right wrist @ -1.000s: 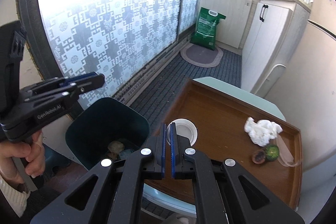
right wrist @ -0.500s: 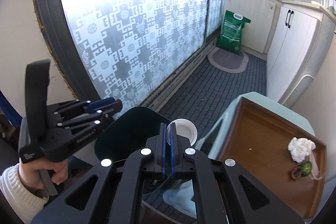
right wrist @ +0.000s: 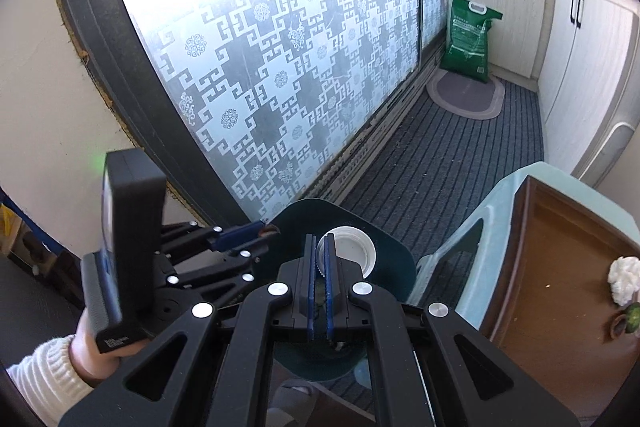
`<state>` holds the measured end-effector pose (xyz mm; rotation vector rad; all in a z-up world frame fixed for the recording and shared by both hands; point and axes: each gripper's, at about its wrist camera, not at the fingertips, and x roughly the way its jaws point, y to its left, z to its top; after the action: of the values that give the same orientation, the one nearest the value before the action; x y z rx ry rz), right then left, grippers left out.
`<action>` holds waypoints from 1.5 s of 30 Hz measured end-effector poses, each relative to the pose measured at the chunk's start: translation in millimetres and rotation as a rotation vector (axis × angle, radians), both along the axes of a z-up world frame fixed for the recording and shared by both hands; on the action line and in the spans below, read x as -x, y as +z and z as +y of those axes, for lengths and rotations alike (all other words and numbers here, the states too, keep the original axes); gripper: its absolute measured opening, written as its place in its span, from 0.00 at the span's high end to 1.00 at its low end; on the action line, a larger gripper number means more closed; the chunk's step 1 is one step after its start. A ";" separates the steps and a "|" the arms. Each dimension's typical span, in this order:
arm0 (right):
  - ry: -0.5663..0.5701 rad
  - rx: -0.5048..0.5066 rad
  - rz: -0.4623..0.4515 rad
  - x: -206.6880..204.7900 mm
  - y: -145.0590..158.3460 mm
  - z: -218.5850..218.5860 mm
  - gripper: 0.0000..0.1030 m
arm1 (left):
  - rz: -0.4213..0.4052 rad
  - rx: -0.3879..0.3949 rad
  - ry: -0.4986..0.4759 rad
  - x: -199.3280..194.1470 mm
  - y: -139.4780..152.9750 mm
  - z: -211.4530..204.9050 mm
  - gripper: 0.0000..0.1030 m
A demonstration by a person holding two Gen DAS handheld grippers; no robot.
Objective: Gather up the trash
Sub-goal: 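Carry the nut shell and bottle cap with both tools over the teal bin, then open the left tool to drop the nut shell while the right tool releases the cap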
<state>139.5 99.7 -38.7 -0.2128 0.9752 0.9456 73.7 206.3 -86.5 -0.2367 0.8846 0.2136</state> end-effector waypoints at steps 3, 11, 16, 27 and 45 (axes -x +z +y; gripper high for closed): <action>-0.005 0.009 0.016 -1.5 -4.2 2.5 0.97 | 0.064 0.001 -0.014 -5.6 -13.9 -2.1 0.81; -0.003 0.054 0.064 -4.7 -24.0 11.0 0.97 | 0.111 0.003 -0.016 -5.0 -23.1 0.1 0.74; 0.002 0.081 0.088 -6.8 -37.4 16.4 0.97 | 0.074 0.006 0.000 -1.2 -15.1 1.8 0.74; 0.030 0.130 0.116 -3.6 -56.4 24.9 0.97 | -0.146 -0.023 0.052 21.1 29.0 8.3 0.80; 0.109 0.282 0.147 16.0 -121.1 55.9 0.96 | -0.553 -0.028 0.036 61.9 97.1 -9.1 0.85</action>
<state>123.5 155.6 -159.9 -0.4423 1.2432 0.9299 11.8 197.3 10.6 -0.2686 0.3291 0.1802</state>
